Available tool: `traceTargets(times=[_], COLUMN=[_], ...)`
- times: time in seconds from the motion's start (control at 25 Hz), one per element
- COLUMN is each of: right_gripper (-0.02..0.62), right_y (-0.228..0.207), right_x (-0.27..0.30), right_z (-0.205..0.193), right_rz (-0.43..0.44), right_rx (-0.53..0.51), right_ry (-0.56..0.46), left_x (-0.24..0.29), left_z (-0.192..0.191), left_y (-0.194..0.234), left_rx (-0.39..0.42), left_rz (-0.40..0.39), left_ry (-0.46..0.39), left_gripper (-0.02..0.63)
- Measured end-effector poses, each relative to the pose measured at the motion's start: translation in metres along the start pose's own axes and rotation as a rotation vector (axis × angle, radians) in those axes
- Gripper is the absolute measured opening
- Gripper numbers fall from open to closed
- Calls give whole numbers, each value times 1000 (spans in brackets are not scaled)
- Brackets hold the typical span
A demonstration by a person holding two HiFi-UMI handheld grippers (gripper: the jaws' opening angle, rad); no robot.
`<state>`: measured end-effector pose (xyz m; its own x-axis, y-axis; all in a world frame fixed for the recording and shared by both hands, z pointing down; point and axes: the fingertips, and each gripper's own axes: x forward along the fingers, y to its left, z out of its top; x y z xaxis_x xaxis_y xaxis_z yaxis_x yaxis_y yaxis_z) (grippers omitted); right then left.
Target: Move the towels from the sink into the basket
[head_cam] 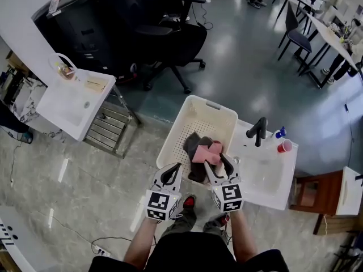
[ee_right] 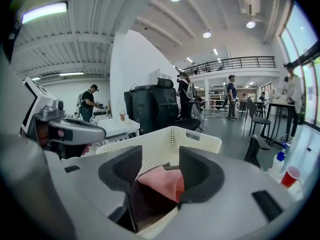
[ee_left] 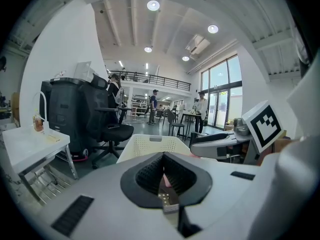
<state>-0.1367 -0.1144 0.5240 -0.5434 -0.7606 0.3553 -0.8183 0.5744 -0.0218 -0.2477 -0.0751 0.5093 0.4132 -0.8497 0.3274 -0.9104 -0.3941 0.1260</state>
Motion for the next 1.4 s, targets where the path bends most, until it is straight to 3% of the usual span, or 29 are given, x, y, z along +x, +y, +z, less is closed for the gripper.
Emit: traceTargets(times=[0.44, 0.88, 1.4], right_gripper=[225, 60, 46], right_y=[-29, -68, -85], right_x=[-51, -122, -182], right_z=[27, 37, 10], right_rz=[-64, -233, -352], right_rx=[15, 28, 65], right_ry=[-128, -223, -216], left_x=[4, 11, 9], left_z=[29, 59, 51], left_y=[-39, -92, -118], left_rx=[58, 124, 181], left_rz=[-74, -193, -267], left_ry=[-49, -98, -73], left_gripper=[8, 8, 8])
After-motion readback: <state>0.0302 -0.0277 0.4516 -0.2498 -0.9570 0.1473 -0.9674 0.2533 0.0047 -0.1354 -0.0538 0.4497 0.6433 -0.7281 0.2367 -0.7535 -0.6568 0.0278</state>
